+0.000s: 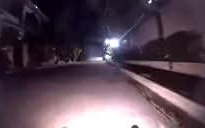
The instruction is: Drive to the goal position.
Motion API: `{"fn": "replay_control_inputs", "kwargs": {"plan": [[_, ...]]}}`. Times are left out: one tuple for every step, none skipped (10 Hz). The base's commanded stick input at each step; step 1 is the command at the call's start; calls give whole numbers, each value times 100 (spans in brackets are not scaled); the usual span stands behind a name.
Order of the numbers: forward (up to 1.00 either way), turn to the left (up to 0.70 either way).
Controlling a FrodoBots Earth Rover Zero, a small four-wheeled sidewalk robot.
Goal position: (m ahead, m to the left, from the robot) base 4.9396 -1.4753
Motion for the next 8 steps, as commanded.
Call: {"fn": "replay_control_inputs", "kwargs": {"plan": [[70,0],[70,0],[70,0],[70,0],[70,0],[70,0],[70,0],[70,0]]}}
